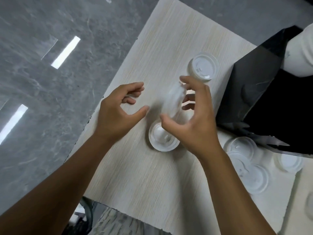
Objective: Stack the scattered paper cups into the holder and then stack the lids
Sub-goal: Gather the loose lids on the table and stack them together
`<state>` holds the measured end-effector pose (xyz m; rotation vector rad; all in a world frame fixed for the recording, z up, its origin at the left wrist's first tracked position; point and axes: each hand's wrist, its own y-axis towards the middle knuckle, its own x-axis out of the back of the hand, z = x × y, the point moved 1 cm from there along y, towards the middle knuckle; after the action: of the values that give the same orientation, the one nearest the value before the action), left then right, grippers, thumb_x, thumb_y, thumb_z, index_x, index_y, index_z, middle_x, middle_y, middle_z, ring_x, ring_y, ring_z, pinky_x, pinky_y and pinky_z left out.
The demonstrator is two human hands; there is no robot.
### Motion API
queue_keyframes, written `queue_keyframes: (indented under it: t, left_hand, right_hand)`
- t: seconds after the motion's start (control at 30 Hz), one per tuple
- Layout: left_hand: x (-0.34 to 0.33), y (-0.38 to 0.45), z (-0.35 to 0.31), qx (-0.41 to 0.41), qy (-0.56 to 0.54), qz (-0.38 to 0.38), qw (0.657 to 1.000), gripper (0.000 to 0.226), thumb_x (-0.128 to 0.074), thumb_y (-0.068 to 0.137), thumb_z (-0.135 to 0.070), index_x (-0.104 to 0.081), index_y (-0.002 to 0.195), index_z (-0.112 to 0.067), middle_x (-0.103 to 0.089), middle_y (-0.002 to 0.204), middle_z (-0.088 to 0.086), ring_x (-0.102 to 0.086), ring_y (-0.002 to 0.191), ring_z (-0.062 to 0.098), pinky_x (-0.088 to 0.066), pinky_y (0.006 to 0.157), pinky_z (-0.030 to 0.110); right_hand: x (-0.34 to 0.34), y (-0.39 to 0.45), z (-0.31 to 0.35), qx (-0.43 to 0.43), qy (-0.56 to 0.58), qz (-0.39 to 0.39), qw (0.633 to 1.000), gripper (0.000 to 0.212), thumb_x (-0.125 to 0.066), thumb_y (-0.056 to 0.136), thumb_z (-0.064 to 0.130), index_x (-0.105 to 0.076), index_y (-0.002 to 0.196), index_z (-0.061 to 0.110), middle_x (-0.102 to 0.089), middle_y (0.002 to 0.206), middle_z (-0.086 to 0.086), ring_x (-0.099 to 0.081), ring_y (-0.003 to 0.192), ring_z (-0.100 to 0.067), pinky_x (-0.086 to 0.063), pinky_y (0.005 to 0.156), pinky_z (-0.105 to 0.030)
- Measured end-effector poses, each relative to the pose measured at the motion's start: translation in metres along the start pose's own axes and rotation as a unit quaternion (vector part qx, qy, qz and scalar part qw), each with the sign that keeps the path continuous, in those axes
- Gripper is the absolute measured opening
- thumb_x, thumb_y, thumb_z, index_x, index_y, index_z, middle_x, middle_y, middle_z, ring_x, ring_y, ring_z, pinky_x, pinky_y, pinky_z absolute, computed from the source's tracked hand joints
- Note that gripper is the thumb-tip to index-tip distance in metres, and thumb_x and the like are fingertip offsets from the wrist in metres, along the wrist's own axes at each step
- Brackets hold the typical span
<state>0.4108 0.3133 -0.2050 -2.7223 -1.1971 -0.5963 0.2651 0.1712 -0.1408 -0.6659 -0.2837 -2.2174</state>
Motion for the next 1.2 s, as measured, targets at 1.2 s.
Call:
queue_keyframes:
  t: [1.2]
  left_hand:
    - [0.010, -0.001, 0.005, -0.194, 0.155, 0.325, 0.913, 0.092, -0.078, 0.068, -0.074, -0.052, 0.144, -0.029, -0.061, 0.133, -0.016, -0.057, 0.116, 0.007, -0.037, 0.103, 0.037]
  right_hand:
    - [-0.029, -0.073, -0.057, 0.013, -0.071, 0.028, 0.997, 0.092, -0.091, 0.072, 0.048, -0.051, 0.147, 0.013, -0.051, 0.142, 0.003, -0.042, 0.134, -0.015, -0.038, 0.114, -0.034]
